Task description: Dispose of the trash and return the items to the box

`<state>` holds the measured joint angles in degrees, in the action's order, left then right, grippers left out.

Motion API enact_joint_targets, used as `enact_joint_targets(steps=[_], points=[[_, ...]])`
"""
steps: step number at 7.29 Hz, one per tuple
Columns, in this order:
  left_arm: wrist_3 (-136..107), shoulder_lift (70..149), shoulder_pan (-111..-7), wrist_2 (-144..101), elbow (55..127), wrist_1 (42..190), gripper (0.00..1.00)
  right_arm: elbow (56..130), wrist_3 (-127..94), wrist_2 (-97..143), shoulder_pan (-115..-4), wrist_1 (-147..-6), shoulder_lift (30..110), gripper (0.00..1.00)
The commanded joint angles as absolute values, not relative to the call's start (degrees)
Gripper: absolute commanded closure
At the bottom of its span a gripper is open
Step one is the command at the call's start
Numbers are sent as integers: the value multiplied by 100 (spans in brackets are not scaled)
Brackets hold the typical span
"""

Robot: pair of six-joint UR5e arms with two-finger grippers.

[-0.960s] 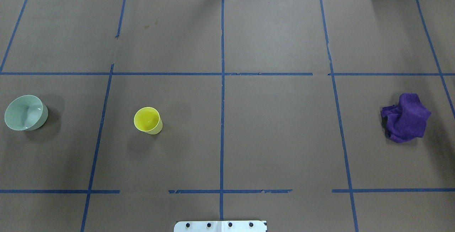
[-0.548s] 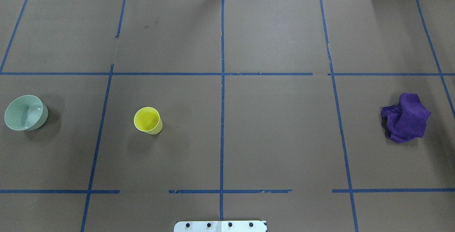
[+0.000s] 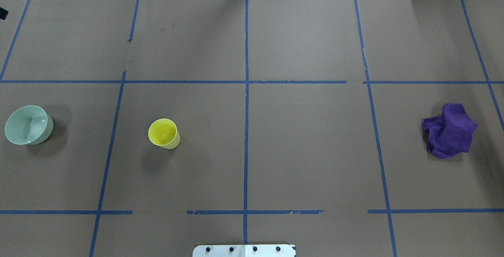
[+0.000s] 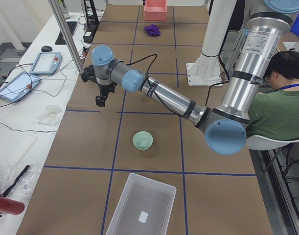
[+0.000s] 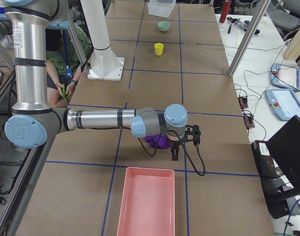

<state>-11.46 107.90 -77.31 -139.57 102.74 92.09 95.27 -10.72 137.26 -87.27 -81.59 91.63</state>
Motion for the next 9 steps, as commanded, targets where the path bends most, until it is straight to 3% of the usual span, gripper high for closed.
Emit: enact_joint_targets(steps=[1, 3, 5, 9], points=[[-3652, 10838, -6545, -13041, 10826, 9822, 0, 9536, -1099, 13685, -8728, -8165, 9167, 0], [-5415, 10671, -5350, -12091, 11283, 10142, 0, 9536, -1107, 13693, -8728, -8148, 9158, 0], [-6684, 10670, -4180, -11122, 11303, 10143, 0, 9545, -1099, 13728, -8728, -8104, 9141, 0], [-7339, 10653, -3218, -10652, 10943, 10388, 1, 9589, -1116, 13693, -8719, -8086, 9115, 0]])
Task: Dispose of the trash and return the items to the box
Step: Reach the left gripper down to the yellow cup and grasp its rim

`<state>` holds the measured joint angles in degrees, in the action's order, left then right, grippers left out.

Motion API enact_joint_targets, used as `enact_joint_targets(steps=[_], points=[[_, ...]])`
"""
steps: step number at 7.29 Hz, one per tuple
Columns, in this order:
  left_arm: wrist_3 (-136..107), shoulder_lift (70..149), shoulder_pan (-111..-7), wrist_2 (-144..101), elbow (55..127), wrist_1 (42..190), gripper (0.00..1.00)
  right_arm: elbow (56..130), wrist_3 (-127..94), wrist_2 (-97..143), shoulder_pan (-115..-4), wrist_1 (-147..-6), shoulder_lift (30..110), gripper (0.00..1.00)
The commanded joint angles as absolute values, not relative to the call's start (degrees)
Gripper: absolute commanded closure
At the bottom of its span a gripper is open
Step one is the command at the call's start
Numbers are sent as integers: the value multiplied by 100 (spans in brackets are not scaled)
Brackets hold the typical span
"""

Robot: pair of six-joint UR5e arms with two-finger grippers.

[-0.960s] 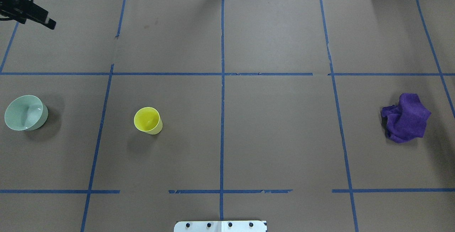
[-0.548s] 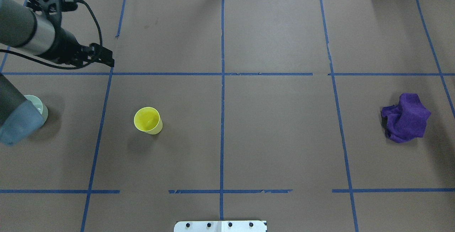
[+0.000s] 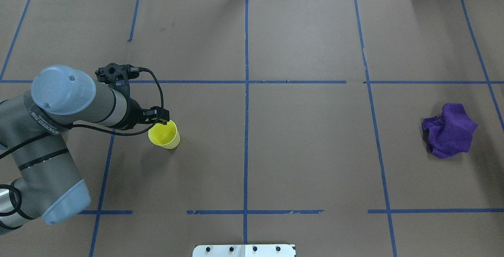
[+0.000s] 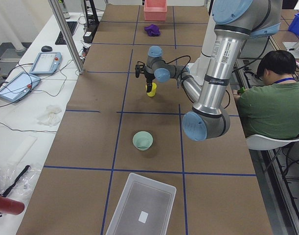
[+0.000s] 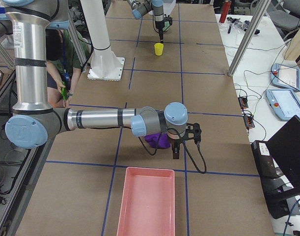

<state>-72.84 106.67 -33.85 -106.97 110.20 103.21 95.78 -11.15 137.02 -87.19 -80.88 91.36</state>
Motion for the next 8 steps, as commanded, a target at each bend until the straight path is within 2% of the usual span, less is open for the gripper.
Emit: enact_joint_targets(steps=[1, 3, 4, 5, 7, 8], points=[[-7348, 10609, -3130, -10678, 10951, 10389, 14, 9589, -1116, 13702, -8719, -8086, 9114, 0], [-7304, 10530, -3085, -10679, 10899, 10389, 54, 9589, -1116, 13702, -8719, -8086, 9114, 0], [-7304, 10538, -3085, -10687, 10838, 10389, 84, 9589, -1125, 13711, -8719, -8086, 9114, 0], [-7330, 10538, -3085, -10687, 10846, 10389, 100, 9589, -1125, 13720, -8719, -8086, 9114, 0], [-7357, 10416, -3277, -10958, 11483, 10336, 100, 9589, -1142, 13816, -8710, -8112, 9097, 0], [-7296, 10258, -3896, -11613, 11774, 10336, 100, 9589, -1325, 14008, -8701, -8147, 9105, 0]])
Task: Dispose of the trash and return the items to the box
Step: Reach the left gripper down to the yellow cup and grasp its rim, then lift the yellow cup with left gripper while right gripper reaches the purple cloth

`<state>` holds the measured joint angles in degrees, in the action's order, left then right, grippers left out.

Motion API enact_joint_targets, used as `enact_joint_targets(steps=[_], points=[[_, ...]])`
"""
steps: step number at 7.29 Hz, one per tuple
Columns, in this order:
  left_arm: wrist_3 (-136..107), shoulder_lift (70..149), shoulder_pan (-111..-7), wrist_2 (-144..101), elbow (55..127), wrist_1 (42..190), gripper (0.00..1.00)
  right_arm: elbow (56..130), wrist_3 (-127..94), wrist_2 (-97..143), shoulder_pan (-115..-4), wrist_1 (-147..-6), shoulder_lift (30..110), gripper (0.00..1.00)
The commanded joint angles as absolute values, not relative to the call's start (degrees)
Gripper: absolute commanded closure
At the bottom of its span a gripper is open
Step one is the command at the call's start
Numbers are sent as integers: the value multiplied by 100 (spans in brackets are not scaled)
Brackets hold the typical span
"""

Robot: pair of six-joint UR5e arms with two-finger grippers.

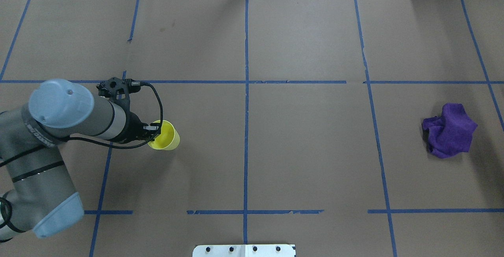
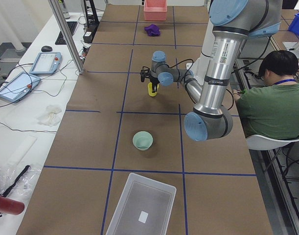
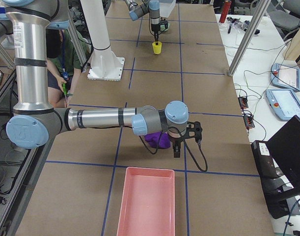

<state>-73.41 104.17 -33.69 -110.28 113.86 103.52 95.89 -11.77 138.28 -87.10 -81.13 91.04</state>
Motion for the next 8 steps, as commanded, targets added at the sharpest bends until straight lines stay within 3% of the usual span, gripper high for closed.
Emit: enact_joint_targets(steps=[1, 5, 8], points=[[-7156, 10274, -4816, -12054, 11838, 10310, 100, 9615, -1753, 14140, -8527, -8052, 9114, 0], [-3753, 9994, -6886, -12182, 12051, 8844, 100, 9773, -4144, 13228, -6938, -5637, 9659, 0], [-1185, 9949, -8135, -12199, 11262, 8525, 100, 9852, -4175, 12956, -6224, -5634, 10036, 0]])
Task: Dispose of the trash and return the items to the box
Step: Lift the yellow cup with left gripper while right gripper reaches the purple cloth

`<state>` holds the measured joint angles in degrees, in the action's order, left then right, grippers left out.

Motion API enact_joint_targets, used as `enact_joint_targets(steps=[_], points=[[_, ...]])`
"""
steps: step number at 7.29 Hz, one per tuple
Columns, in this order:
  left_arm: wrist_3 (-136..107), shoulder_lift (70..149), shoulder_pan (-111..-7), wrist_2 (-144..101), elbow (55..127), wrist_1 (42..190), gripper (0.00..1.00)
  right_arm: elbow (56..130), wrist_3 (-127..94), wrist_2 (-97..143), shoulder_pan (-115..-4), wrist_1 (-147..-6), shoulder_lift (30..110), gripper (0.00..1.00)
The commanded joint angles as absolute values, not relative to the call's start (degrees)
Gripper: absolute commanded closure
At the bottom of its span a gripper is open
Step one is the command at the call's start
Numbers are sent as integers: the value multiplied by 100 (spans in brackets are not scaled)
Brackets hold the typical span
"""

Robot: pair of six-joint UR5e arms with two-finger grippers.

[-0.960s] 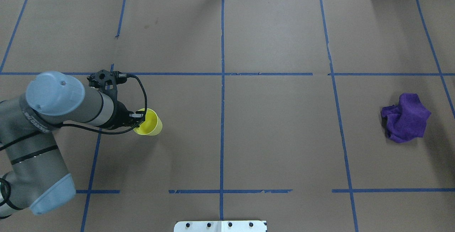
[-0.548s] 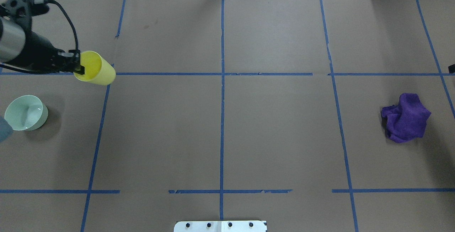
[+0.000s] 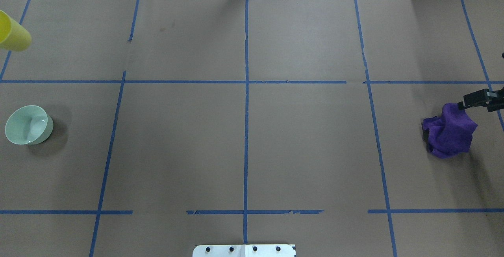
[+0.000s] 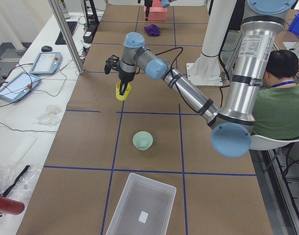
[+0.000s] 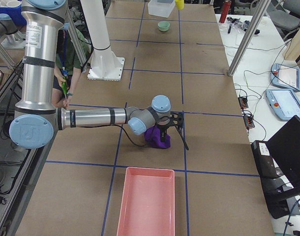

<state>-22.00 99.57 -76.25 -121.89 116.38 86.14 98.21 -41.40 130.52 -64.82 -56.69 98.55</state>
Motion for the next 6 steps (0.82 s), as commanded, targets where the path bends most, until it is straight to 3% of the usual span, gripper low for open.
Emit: enact_joint_targets(steps=[1, 2, 3, 4, 5, 6], points=[[-543, 9949, -8495, -12208, 10928, 8525, 100, 9861, -4175, 12616, -5918, -5634, 10159, 0], [256, 9949, -8978, -12382, 10403, 8569, 100, 9853, -4175, 12421, -5724, -5642, 10186, 0], [994, 9984, -9235, -12593, 9954, 8587, 100, 9853, -4175, 12419, -5704, -5651, 10187, 17], [1428, 9984, -9437, -12586, 9714, 8648, 100, 9844, -4166, 12410, -5678, -5669, 10160, 80], [1842, 9958, -9692, -12595, 9338, 8953, 100, 9896, -4149, 12332, -5660, -5669, 10143, 100], [2272, 9958, -9912, -12586, 8873, 9234, 100, 10036, -4148, 12288, -5678, -5669, 10160, 100]])
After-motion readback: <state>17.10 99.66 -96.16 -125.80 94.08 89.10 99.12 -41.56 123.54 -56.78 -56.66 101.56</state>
